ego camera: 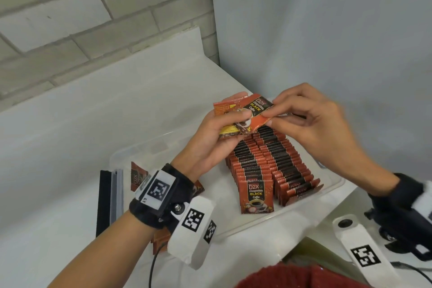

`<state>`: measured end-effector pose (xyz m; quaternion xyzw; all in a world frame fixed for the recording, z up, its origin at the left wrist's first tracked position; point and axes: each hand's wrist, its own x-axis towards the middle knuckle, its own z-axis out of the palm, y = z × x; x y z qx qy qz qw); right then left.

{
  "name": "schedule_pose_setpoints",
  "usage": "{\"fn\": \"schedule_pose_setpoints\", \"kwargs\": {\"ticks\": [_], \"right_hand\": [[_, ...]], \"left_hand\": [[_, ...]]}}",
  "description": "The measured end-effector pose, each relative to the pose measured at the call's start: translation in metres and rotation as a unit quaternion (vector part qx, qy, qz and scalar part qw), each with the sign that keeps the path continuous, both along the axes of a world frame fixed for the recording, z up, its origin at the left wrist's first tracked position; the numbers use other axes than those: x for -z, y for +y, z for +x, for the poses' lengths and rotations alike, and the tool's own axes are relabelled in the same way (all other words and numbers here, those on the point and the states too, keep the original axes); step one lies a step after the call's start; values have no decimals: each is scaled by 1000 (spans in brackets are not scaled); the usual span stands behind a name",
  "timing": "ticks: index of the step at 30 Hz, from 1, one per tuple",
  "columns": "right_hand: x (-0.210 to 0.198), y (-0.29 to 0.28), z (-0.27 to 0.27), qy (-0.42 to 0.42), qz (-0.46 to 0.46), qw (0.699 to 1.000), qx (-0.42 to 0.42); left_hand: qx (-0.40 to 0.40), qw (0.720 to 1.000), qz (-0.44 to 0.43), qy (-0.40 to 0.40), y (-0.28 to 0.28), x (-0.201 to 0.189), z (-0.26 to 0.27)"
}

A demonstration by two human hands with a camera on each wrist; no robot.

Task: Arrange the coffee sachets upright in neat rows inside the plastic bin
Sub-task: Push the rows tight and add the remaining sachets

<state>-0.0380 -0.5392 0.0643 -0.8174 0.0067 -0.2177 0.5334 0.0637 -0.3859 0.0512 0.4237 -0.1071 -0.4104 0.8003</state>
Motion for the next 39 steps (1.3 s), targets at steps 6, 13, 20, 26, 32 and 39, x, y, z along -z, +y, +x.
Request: {"fn": "schedule_pose_setpoints", "kwargs": {"ticks": [6, 13, 20, 26, 32, 39], "right_hand": [[-9, -1, 0, 97, 168, 981, -31], [-12, -4, 4, 160, 260, 952, -18], [-16, -6, -9, 233, 110, 962, -90], [-1, 19, -24, 281, -169, 906, -267], [10, 27, -17, 280, -374, 844, -263], [11, 24, -16, 196, -456, 841, -214]], "left_hand": [[-17, 999, -11, -26, 0, 0, 0], [-3, 999, -3, -45, 0, -1, -3], [-51, 999, 7, -11, 0, -11, -4], [-87, 996, -9, 36, -1, -11, -3], [-94, 994, -9, 60, -1, -11, -2], [-93, 993, -14, 71, 0, -11, -2]]}}
